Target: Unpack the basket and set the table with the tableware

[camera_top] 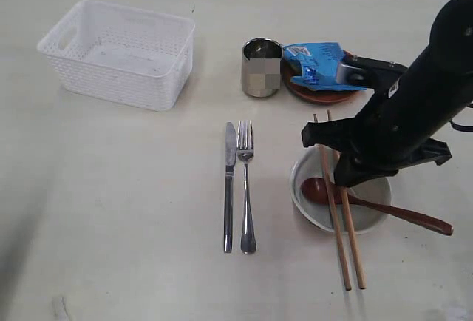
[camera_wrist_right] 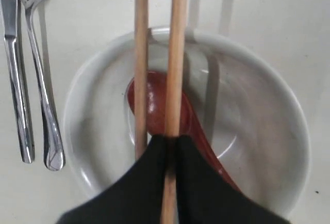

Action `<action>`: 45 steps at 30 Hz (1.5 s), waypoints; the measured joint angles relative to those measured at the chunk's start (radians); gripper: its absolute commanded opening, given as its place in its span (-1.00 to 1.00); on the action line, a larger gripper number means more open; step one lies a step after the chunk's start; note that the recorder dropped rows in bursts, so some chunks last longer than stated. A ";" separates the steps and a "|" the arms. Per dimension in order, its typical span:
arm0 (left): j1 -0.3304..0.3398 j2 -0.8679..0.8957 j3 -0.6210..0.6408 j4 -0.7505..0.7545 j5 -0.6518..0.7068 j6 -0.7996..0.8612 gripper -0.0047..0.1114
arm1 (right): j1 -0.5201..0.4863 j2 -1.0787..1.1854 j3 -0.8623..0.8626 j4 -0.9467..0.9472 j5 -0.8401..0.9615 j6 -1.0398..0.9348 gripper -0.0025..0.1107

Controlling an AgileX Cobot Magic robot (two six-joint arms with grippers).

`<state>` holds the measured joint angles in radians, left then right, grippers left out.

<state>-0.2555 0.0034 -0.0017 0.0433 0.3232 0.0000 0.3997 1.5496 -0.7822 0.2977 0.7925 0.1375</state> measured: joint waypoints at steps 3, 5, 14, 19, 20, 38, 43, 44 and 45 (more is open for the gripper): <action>0.000 0.000 0.000 0.000 0.000 0.000 -0.92 | 0.000 0.000 0.000 0.002 -0.006 -0.014 -0.96; 0.000 0.000 0.000 0.000 0.000 0.000 -0.92 | 0.000 0.000 0.000 0.002 -0.009 -0.018 -0.96; 0.000 0.000 0.000 0.000 0.000 0.000 -0.92 | 0.000 0.000 0.000 0.002 -0.026 -0.026 -0.96; 0.000 0.000 0.000 0.000 0.000 0.000 -0.92 | 0.000 0.000 0.000 0.004 -0.026 -0.026 -0.92; 0.000 0.000 0.000 0.000 0.000 0.000 -0.92 | 0.000 0.000 0.000 0.006 -0.026 -0.026 -0.82; 0.000 0.000 0.000 0.000 0.000 0.000 -0.92 | 0.000 0.000 -0.076 0.012 0.077 -0.026 -0.21; 0.000 0.000 0.000 0.000 0.000 0.000 -0.92 | 0.083 0.000 -0.090 -0.074 0.117 0.018 -0.03; 0.000 0.000 0.000 0.000 0.000 0.000 -0.92 | 0.099 0.000 -0.090 -0.103 0.115 0.041 -0.04; 0.000 0.000 0.000 0.000 0.000 0.000 -0.92 | 0.124 0.000 -0.090 -0.152 0.111 0.085 -0.04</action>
<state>-0.2555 0.0034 -0.0017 0.0433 0.3232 0.0000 0.5233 1.5496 -0.8717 0.1453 0.9037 0.2222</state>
